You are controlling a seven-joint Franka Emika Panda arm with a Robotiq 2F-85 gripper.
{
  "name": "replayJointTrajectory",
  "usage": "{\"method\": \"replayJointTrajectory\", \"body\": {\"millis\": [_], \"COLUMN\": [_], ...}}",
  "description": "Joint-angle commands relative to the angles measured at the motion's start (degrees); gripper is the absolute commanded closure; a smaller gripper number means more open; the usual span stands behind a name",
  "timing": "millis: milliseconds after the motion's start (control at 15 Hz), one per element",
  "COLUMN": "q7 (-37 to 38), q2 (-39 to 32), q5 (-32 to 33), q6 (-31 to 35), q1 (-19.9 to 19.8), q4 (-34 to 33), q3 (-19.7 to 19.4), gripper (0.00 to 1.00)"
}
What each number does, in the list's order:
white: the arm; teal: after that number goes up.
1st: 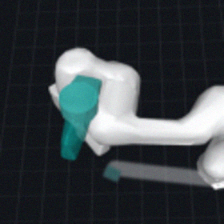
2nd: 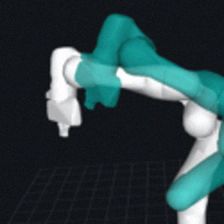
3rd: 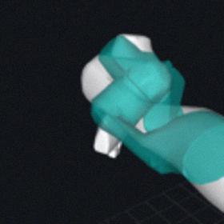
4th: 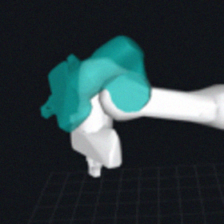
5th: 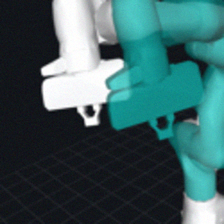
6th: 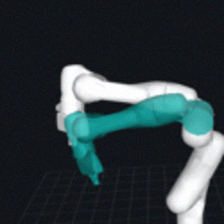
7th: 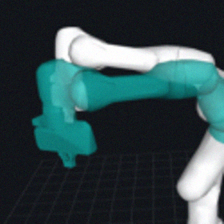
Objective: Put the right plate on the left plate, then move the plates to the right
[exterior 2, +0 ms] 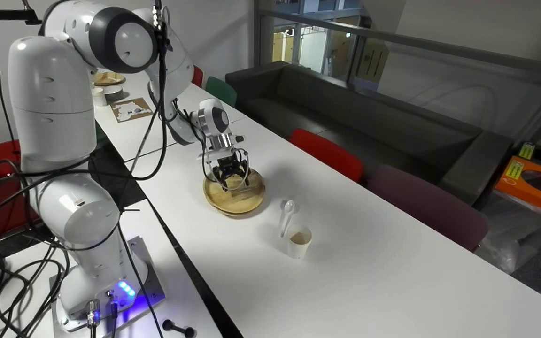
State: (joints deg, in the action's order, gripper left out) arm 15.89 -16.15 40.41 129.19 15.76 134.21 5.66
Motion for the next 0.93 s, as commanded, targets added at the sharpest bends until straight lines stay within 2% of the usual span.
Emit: {"method": "replayJointTrajectory", "body": {"millis": [0, 267, 600, 733, 800, 867], "q7": [-2.84, -6.29, -6.01, -5.0, -5.28, -5.28], "q2": [9.82, 14.35, 18.7, 20.02, 16.19, 16.66], "q5": [-13.32, -31.21, -46.8, -52.06, -48.03, -49.64], "q6": [0.64, -1.98, -1.27, 1.16, -0.87, -0.63], "q1": [-2.37, -3.21, -5.52, -6.17, -5.82, -6.05], "q4": [5.09, 3.88, 4.6, 5.85, 2.57, 2.78], "q3": [3.28, 3.88, 2.4, 2.21, 2.75, 2.54], "gripper": [0.0, 0.0, 0.0, 0.0, 0.0, 0.0]}}
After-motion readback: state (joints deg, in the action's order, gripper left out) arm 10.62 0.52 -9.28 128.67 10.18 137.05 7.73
